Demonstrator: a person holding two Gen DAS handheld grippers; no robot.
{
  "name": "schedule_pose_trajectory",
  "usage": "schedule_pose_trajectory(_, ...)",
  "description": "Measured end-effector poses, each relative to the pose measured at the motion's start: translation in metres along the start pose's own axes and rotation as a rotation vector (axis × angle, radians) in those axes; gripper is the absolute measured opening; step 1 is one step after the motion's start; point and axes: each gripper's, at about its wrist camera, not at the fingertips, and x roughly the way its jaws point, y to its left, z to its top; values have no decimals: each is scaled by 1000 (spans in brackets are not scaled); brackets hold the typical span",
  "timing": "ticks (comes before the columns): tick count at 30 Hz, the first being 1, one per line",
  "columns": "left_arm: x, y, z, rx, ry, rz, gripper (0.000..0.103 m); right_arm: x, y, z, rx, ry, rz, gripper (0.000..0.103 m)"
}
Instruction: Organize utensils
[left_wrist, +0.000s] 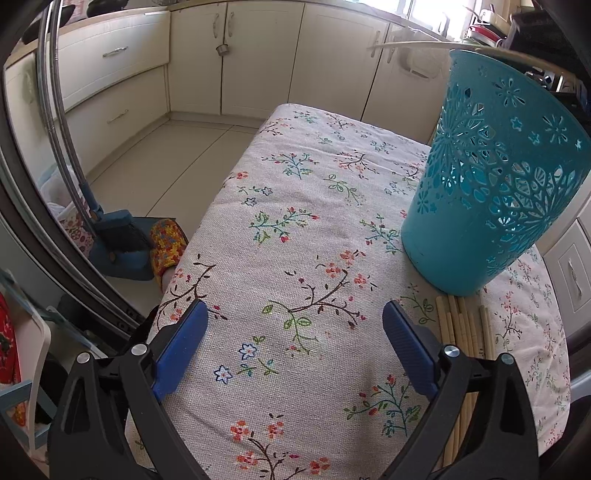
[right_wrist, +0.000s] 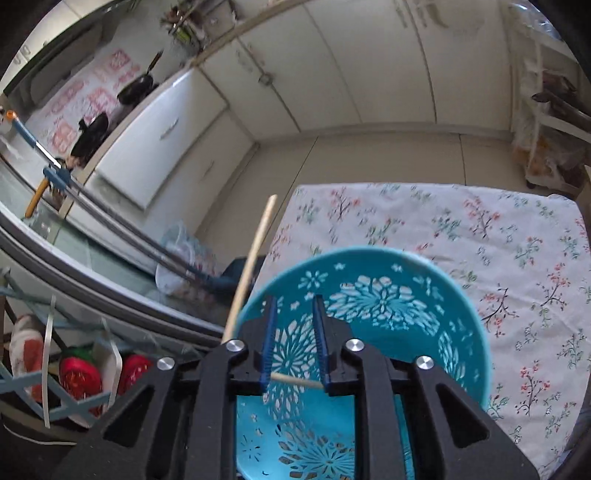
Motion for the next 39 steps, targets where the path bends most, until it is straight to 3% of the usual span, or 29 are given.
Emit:
schedule_pose_trajectory(6,2,-2,2,15,17,-12,95,-5,-5,-11,-14,6,-48,13)
schedule_pose_trajectory(8,2,-2,2,14,15,-16,95,-20,-3,-14,-28,-54,-73,13)
schedule_pose_trajectory(11,2,-2,2,10,11,-15,95,-42,12,-18,-98,-151,-38,14)
schedule_pose_trajectory(13,1,-1,2,5,7,-18,95,-47,38,-24,-184,-168,34,34)
schedule_pose_trajectory(15,-2,2,1,-17,-5,-17,95,-36,64,-36,-280,-98,110,44)
schedule_pose_trajectory(16,-3,5,0,-31,-9,-11,95,-25,78,-44,-332,-64,109,44)
schedule_pose_trajectory(18,-7,11,-2,-60,-21,-9,95,4,98,-59,-419,-4,22,44)
schedule_pose_trajectory(22,-14,19,-7,-85,-29,21,95,39,133,-72,-568,-51,-127,41)
schedule_pose_trajectory(26,-20,24,-18,-61,-44,41,95,62,153,-77,-653,-60,-212,42)
schedule_pose_trajectory(30,-20,29,-18,-64,-48,30,95,68,143,-79,-727,-78,-343,42)
schedule_pose_trajectory(39,-20,29,-20,-61,-57,-6,95,57,111,-65,-729,-65,-434,42)
